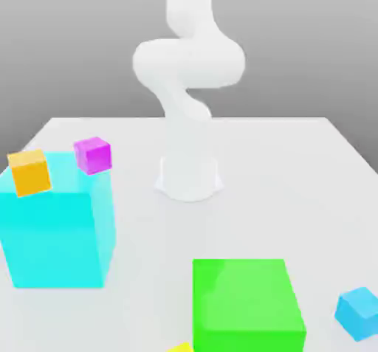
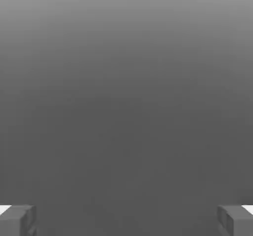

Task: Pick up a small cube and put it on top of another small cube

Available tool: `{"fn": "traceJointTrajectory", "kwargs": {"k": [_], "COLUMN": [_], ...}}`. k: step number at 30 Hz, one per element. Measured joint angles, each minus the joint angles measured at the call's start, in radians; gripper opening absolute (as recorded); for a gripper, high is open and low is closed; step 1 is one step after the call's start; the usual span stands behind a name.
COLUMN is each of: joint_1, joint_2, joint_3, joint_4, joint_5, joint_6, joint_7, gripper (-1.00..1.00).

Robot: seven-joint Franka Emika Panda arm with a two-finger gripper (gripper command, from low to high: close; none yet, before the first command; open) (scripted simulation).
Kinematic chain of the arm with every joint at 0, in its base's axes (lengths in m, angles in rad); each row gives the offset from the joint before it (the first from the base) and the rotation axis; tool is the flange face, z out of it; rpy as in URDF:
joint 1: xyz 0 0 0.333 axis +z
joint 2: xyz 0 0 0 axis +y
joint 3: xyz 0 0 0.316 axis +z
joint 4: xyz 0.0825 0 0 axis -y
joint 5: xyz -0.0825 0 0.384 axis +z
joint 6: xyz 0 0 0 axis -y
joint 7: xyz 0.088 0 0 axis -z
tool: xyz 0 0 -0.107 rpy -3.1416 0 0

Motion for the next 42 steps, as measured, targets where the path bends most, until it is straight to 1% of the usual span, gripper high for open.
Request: {"fn": "traceJointTrajectory", "kwargs": {"k": [9, 17, 23, 29, 31, 33, 34, 40, 42], "joint_1": [-0.009, 0.03, 0.104, 0.166, 0.19, 0.225, 0.242, 0.25, 0.235], "joint_2": [0.331, 0.623, 0.837, 1.038, 1.109, 1.182, 1.215, 1.232, 1.197], "joint_3": [0.161, 0.262, 0.289, 0.326, 0.31, 0.27, 0.249, 0.239, 0.259], "joint_4": [0.0, 0.0, -0.001, -0.005, 0.006, 0.021, 0.029, 0.033, 0.024], "joint_5": [-0.096, -0.202, -0.255, -0.257, -0.285, -0.326, -0.345, -0.354, -0.331], "joint_6": [0.089, 0.164, 0.224, 0.292, 0.334, 0.387, 0.412, 0.425, 0.4], "joint_7": [0.118, 0.237, 0.307, 0.342, 0.367, 0.398, 0.412, 0.419, 0.403], "gripper": [0.0, 0.0, 0.0, 0.0, 0.0, 0.0, -1.0, -1.0, -1.0]}}
